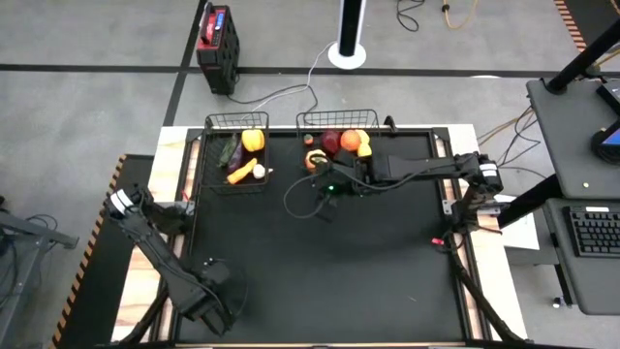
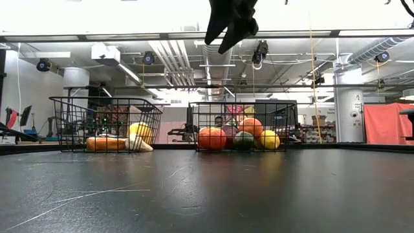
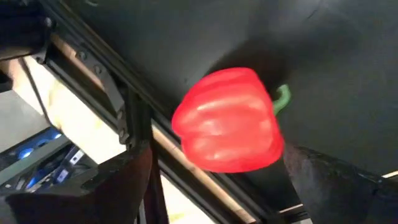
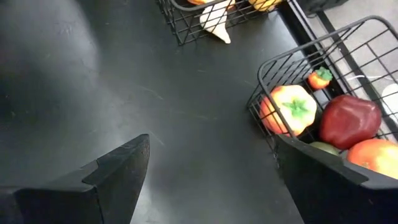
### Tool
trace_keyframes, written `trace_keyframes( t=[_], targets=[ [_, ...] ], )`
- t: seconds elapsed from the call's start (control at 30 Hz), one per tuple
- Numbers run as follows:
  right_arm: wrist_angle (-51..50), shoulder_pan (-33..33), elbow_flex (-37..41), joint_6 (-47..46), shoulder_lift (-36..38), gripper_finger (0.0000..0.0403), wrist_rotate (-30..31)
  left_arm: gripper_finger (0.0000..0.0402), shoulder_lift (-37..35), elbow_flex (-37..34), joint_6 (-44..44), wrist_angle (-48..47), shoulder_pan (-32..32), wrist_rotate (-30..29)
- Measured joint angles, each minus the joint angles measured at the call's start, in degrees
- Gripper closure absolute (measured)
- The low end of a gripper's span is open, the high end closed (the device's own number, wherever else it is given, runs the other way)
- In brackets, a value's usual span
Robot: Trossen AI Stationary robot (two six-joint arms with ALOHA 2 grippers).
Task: Sort produce into baskets
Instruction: Put the red bell pepper into the left black wire basket
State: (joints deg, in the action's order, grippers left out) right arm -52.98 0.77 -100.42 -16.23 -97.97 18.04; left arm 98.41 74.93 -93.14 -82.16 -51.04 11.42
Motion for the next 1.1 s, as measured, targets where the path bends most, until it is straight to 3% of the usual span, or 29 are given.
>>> trace_keyframes(
  t=[0.53,1.1],
  targets=[
    [-0.1,0.9,0.0,-0.8,0.0,0.0071,0.0,0.0058,-0.1,-1.9,-6.3,4.7,-2.1,-3.0],
    [0.2,0.9,0.0,-0.8,0.0,0.0071,0.0,0.0058,-0.2,-10.1,-6.8,13.0,-2.1,-3.0]
  ],
)
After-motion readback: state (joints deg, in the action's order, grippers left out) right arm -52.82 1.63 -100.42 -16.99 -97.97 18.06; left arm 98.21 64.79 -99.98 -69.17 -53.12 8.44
